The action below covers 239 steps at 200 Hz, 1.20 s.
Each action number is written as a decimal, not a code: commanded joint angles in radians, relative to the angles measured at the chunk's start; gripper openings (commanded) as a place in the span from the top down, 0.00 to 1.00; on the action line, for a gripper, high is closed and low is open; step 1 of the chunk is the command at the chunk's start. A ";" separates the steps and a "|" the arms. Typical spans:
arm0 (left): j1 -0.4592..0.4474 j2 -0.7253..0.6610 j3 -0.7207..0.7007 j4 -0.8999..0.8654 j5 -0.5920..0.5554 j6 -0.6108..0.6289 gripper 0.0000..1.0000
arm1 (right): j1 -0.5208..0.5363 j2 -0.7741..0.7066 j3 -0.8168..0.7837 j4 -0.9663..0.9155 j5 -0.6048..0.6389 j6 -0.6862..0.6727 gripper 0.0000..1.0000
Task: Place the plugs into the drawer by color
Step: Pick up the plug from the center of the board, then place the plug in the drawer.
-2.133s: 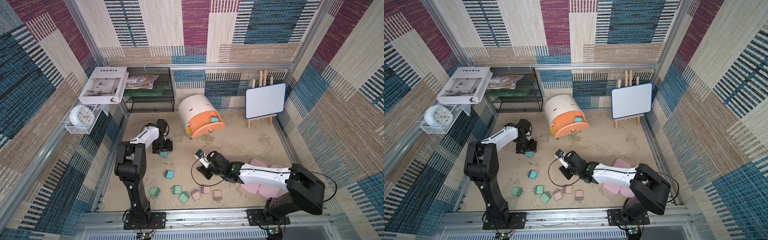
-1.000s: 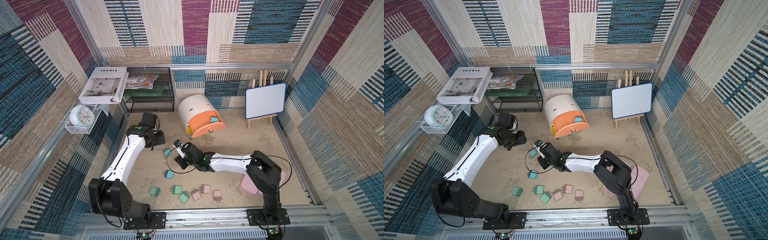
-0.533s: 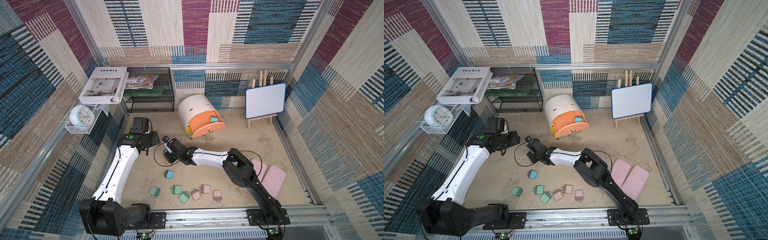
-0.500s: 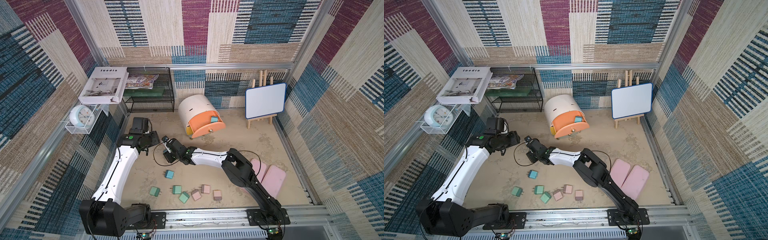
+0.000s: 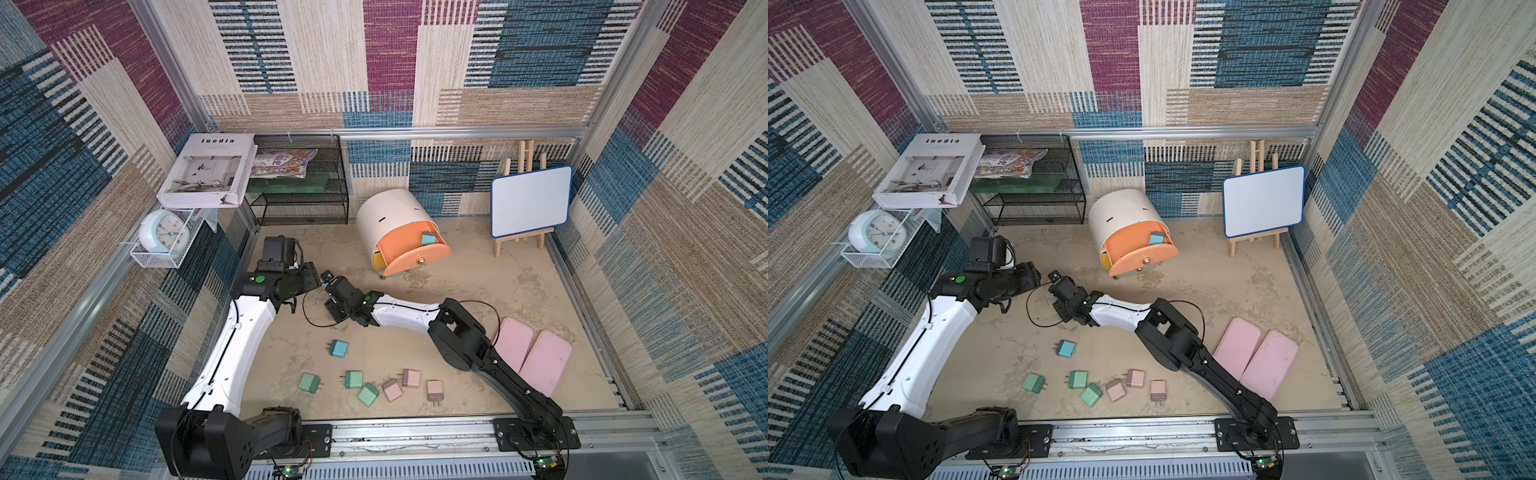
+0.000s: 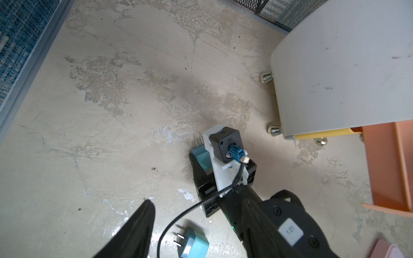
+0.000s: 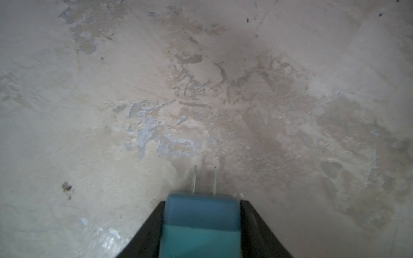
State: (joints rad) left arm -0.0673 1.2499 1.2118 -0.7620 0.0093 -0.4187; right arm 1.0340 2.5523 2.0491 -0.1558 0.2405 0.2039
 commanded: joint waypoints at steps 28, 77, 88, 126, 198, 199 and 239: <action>0.003 -0.012 0.011 0.015 0.019 -0.006 0.34 | 0.001 -0.026 0.010 -0.024 0.000 0.012 0.69; 0.002 -0.064 0.030 -0.004 -0.009 0.007 0.34 | 0.002 -0.233 -0.073 -0.041 -0.037 0.025 0.73; 0.003 -0.082 0.033 -0.003 -0.017 0.015 0.34 | 0.003 -0.302 -0.117 -0.029 -0.038 0.028 0.73; 0.002 -0.104 0.070 -0.023 -0.038 0.016 0.34 | -0.003 -0.513 -0.204 -0.056 -0.005 0.009 0.74; 0.001 0.003 0.153 0.012 0.207 -0.040 0.29 | -0.169 -0.799 -0.322 -0.225 0.065 -0.031 0.74; 0.001 0.004 0.152 0.015 0.212 -0.041 0.29 | -0.170 -0.801 -0.324 -0.228 0.065 -0.031 0.74; -0.061 0.058 0.155 0.100 0.270 -0.080 0.27 | -0.259 -0.837 -0.323 -0.330 0.051 -0.049 0.74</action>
State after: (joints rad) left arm -0.0940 1.2778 1.3544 -0.7319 0.2096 -0.4671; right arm 0.8062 1.7203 1.7161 -0.4019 0.3000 0.1726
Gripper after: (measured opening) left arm 0.723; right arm 0.457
